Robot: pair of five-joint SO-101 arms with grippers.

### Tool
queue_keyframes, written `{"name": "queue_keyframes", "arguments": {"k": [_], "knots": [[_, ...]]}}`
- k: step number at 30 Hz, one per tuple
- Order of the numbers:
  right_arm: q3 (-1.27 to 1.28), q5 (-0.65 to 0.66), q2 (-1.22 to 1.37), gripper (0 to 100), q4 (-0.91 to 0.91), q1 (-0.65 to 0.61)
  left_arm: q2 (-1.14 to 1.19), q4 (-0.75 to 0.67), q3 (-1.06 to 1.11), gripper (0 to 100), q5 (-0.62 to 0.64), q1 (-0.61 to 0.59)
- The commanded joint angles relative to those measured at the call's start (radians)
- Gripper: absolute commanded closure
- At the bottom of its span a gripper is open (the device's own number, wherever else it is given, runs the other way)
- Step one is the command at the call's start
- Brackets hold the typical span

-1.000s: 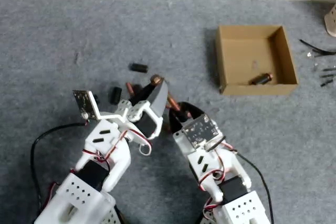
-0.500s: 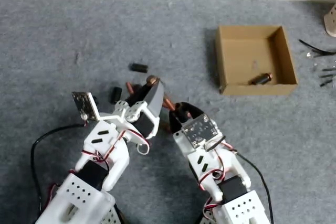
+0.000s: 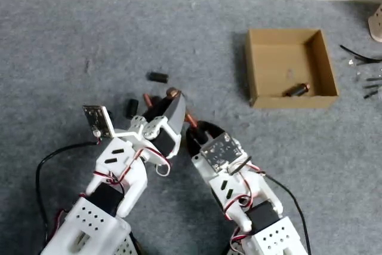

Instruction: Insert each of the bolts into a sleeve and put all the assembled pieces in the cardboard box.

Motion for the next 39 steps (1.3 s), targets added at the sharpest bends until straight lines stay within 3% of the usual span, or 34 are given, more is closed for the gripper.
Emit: {"name": "queue_keyframes", "arguments": {"k": [1,9,16,22,26,35,39], "knots": [[0.104,0.012,-0.013,99.5,0.002,0.019,-0.007,-0.020,0.013,99,-0.002,0.033],[0.104,0.012,-0.013,99.5,0.002,0.022,-0.007,-0.012,0.022,99,0.003,0.033],[0.104,0.014,-0.013,99.5,0.002,0.024,-0.018,0.095,0.005,99,0.005,0.039],[0.104,0.014,-0.013,99.5,0.002,0.035,-0.018,0.287,-0.073,99,0.006,0.047],[0.102,0.014,-0.013,99.5,0.002,0.065,-0.018,0.381,-0.096,99,0.000,0.131],[0.107,0.014,-0.013,99.5,-0.053,0.074,-0.018,0.394,-0.099,99,-0.005,0.148],[0.108,0.014,-0.013,99.5,-0.053,0.074,-0.016,0.394,-0.097,98,-0.063,0.148]]}}
